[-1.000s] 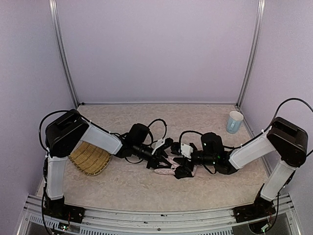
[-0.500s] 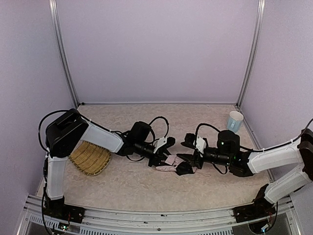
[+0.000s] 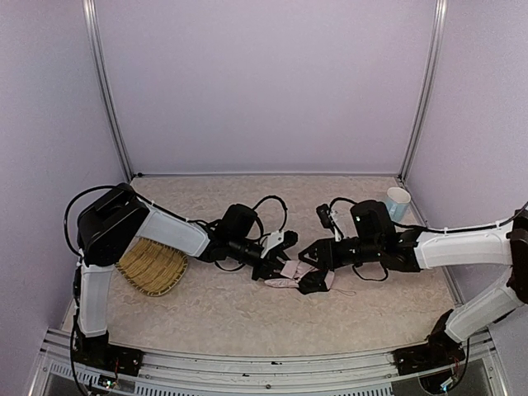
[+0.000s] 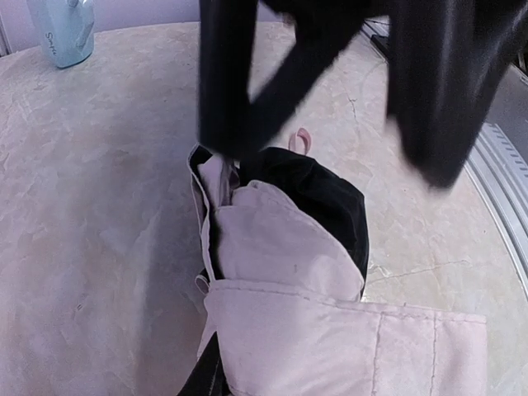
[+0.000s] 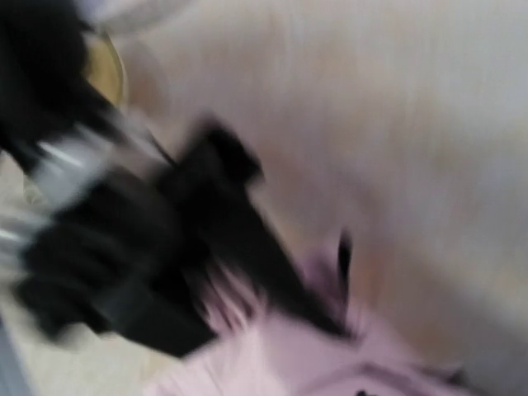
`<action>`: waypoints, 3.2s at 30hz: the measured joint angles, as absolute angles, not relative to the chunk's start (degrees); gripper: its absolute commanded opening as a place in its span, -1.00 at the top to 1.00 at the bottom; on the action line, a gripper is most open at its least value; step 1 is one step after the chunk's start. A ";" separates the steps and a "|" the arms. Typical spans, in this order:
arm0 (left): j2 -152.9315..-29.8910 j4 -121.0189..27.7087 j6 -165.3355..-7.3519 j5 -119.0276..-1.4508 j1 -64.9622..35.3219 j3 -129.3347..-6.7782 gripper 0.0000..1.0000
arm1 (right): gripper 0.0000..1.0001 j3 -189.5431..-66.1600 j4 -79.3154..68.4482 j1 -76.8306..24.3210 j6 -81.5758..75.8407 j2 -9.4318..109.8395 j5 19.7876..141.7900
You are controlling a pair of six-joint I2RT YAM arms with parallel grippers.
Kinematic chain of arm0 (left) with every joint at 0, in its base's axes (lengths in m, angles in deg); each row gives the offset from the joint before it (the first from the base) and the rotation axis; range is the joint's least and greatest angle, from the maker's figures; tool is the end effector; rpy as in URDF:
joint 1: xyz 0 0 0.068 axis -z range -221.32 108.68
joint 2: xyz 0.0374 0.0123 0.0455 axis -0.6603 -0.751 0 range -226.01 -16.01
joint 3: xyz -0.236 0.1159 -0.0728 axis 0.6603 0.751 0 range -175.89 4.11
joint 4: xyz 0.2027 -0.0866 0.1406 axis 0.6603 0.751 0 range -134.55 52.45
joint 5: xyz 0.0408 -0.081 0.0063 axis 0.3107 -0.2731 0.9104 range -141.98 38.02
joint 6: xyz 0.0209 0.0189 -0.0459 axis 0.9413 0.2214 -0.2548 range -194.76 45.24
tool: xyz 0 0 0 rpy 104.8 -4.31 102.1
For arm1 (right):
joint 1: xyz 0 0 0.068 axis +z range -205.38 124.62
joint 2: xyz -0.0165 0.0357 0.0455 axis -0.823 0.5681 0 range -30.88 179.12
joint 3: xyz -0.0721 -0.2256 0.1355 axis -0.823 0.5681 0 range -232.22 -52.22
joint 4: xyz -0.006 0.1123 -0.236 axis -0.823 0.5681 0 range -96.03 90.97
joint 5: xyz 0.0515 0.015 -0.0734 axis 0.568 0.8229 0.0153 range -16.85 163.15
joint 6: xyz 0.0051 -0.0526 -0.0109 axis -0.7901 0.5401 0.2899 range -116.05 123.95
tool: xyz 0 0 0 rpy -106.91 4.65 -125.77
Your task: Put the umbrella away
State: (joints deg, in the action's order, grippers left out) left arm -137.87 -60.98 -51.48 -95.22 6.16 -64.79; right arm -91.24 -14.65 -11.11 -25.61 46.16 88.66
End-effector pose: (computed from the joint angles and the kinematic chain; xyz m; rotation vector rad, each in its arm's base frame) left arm 0.2761 -0.3371 0.1189 1.6030 1.5123 -1.0656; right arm 0.1976 0.2057 0.2140 -0.4634 2.1966 1.0291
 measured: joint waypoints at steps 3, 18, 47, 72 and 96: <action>-137.87 -60.80 -51.45 -95.07 6.23 -64.84 1.00 | 0.04 -91.33 -12.92 -11.42 -32.70 51.67 94.05; -137.89 -60.26 -51.15 -95.05 6.25 -64.84 1.00 | 0.26 -94.54 -14.43 -12.71 -42.84 60.21 106.77; -139.51 -53.98 -48.98 -96.23 6.23 -69.58 1.00 | 0.13 -82.37 -35.28 15.01 35.41 55.23 49.92; -141.04 -49.59 -46.91 -98.06 5.79 -72.94 1.00 | 1.00 -83.92 -41.89 11.38 43.21 61.22 46.47; -147.44 -36.78 -46.16 -108.90 5.25 -82.76 1.00 | 1.00 -85.76 -13.97 5.63 34.01 41.79 64.28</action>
